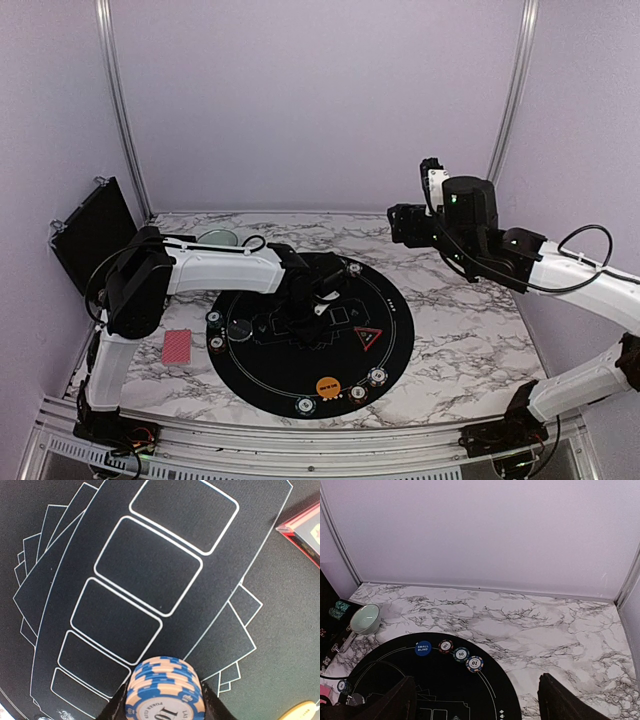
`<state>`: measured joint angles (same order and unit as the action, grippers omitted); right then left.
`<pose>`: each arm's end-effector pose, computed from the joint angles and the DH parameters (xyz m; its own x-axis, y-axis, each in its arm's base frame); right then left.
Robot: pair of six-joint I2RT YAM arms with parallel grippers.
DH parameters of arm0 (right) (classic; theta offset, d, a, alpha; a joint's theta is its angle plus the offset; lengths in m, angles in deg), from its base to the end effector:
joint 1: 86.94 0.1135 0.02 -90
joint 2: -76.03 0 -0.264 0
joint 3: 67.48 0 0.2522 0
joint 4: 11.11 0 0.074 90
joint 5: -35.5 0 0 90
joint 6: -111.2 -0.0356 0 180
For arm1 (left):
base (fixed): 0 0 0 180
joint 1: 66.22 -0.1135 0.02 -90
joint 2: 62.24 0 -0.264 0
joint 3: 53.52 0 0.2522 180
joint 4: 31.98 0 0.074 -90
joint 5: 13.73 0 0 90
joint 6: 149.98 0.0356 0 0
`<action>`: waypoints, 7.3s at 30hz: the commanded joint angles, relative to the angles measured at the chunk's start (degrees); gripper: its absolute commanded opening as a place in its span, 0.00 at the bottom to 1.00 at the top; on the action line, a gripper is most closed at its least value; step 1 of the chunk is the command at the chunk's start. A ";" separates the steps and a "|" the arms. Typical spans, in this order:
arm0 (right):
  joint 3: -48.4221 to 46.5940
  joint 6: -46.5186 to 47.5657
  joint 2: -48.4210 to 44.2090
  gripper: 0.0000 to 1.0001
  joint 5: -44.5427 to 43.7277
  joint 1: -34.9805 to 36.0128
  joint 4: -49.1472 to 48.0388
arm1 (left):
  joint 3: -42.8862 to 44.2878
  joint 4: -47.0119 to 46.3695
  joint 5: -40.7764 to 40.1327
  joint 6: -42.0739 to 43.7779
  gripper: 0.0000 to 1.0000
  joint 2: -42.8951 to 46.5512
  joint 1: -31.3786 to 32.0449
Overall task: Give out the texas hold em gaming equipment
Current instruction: Pick up the pile of poker chips from the poker table mat, then place the pile of poker chips at the dealer area, then pick up the face-down deck piles from the center of the board.
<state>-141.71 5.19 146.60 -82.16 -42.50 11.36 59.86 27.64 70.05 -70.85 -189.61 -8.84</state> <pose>0.2142 0.1869 0.3445 -0.3058 0.0423 -0.9512 -0.2310 0.9659 0.1172 0.2490 -0.3818 0.1574 -0.6627 0.6876 -0.2967 0.7086 0.7039 0.0489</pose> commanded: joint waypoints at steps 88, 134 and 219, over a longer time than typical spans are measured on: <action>-3.60 -1.58 6.47 0.81 4.03 -0.31 2.01 | -26.31 -5.98 -4.09 0.63 0.34 15.99 -29.08; -5.19 -1.67 8.36 0.81 4.99 -0.25 3.78 | -25.35 -5.95 -3.85 0.94 0.52 15.93 -29.61; -5.44 1.63 10.62 0.98 6.65 -0.31 2.75 | -34.74 0.64 -6.87 -18.41 0.99 45.88 -30.29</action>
<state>-145.40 4.89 156.15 -76.39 -42.50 16.36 29.04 23.32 65.64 -83.22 -148.21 -38.32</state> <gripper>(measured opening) 0.985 0.989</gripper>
